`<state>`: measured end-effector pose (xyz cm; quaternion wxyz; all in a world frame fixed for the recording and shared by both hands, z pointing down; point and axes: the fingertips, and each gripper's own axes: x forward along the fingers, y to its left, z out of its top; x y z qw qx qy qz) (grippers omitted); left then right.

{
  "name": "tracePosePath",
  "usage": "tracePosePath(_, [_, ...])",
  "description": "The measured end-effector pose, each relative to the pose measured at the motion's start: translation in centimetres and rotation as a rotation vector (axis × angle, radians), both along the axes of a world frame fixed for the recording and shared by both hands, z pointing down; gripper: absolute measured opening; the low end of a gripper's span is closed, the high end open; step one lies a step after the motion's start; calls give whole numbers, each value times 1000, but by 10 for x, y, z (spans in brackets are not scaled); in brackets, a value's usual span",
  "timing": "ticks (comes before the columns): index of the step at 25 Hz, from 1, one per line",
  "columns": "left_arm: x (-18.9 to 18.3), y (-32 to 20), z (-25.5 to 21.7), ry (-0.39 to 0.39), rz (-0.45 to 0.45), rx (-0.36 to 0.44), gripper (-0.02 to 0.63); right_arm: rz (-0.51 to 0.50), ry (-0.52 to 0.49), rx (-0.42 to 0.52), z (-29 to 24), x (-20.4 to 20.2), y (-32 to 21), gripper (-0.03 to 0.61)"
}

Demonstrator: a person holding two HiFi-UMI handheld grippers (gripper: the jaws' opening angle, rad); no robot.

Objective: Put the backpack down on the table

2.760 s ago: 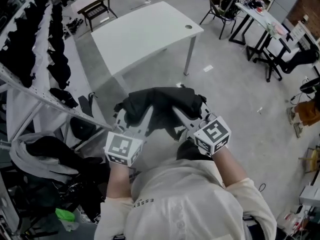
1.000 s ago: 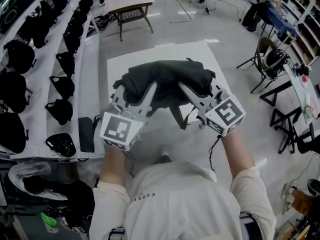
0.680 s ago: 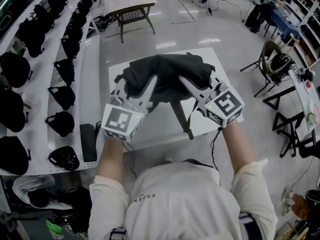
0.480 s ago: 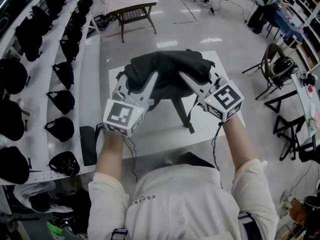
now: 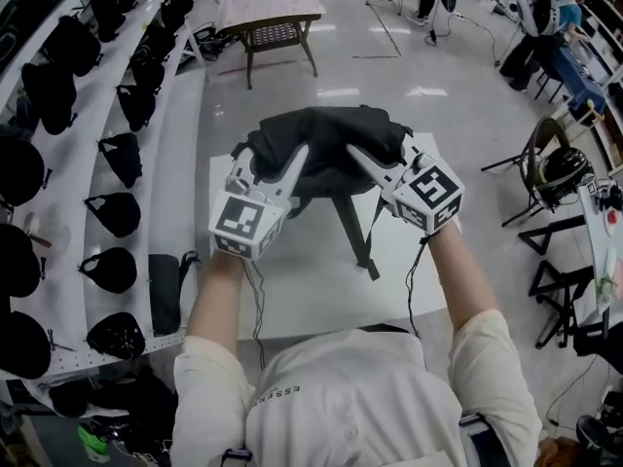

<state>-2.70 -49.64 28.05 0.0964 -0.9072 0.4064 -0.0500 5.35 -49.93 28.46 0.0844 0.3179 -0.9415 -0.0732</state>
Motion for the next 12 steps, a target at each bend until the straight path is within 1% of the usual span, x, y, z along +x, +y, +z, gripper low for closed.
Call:
tracePosePath(6, [5, -42, 30, 13, -42, -58, 104, -48, 19, -56, 30, 5, -45, 94])
tracePosePath(12, [4, -63, 59, 2, -57, -97, 104, -51, 10, -109, 59, 4, -66, 94])
